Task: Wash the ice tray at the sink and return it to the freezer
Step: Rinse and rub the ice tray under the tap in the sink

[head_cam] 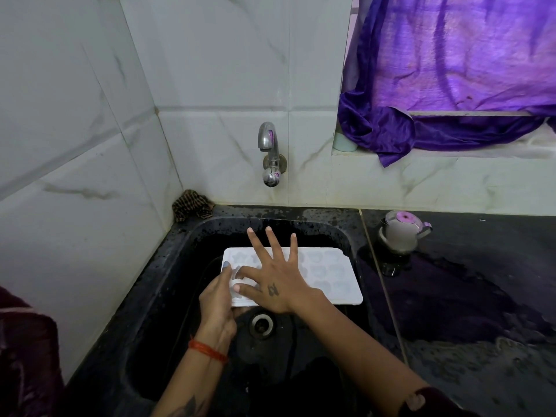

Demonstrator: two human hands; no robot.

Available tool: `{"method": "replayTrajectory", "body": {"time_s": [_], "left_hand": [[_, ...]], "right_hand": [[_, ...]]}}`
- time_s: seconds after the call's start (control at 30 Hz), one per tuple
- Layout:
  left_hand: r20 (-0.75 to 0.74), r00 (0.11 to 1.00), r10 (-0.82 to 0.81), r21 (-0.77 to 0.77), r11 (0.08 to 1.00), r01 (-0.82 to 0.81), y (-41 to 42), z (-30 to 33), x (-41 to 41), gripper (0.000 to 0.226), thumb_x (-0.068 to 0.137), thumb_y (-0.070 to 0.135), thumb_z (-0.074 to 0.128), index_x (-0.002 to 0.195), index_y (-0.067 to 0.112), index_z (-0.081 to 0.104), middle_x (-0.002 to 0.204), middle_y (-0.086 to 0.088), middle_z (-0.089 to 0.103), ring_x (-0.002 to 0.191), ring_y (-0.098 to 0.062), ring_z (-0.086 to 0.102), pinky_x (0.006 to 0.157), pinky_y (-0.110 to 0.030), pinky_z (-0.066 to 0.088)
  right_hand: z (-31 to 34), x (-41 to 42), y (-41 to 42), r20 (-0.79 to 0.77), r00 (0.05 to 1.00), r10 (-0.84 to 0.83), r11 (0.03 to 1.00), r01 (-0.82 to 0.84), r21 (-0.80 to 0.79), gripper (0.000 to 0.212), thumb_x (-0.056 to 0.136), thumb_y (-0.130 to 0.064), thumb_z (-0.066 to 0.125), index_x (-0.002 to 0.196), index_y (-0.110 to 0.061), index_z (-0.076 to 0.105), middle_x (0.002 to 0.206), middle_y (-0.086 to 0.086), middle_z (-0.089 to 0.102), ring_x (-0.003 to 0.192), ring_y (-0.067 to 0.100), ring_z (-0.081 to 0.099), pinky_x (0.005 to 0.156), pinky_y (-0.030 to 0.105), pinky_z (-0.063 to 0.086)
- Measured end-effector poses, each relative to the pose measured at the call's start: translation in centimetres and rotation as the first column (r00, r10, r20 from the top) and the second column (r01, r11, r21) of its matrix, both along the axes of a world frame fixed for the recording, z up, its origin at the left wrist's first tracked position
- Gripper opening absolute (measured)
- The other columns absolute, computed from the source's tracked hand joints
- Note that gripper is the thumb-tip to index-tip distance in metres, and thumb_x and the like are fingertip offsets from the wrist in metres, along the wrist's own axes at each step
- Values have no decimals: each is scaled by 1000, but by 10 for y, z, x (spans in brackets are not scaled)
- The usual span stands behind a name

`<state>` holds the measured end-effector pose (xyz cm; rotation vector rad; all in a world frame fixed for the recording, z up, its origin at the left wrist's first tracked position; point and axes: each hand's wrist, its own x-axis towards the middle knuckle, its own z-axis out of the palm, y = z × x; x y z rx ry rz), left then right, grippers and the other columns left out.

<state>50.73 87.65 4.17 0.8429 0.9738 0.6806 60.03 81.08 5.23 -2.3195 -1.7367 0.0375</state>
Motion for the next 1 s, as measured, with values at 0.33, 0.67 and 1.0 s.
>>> {"method": "replayTrajectory", "body": {"time_s": [0.33, 0.67, 1.0], "left_hand": [[-5, 999, 44, 14, 999, -44, 2, 7, -1, 20, 92, 30, 59, 80, 15, 65, 77, -6, 68, 53, -16, 66, 41, -27, 53], [-36, 996, 83, 38, 996, -82, 17, 8, -4, 17, 93, 33, 56, 87, 18, 61, 83, -3, 65, 74, -19, 62, 60, -37, 52], [-34, 993, 109, 41, 993, -107, 24, 9, -4, 24, 93, 33, 57, 104, 13, 60, 84, -2, 64, 75, -18, 61, 62, -39, 52]], "right_hand": [[-1, 9, -17, -90, 994, -63, 997, 66, 37, 72, 74, -80, 11, 129, -45, 42, 156, -5, -21, 140, 25, -30, 101, 59, -28], [-8, 62, -76, -172, 919, -354, 895, 387, 222, 66, 72, -78, 21, 120, -44, 52, 159, -5, -3, 144, 17, -19, 106, 51, -23], [-25, 67, -101, -262, 887, -381, 837, 451, 309, 53, 65, -80, 41, 86, -35, 60, 157, -5, 15, 146, 15, -4, 112, 51, -14]]}}
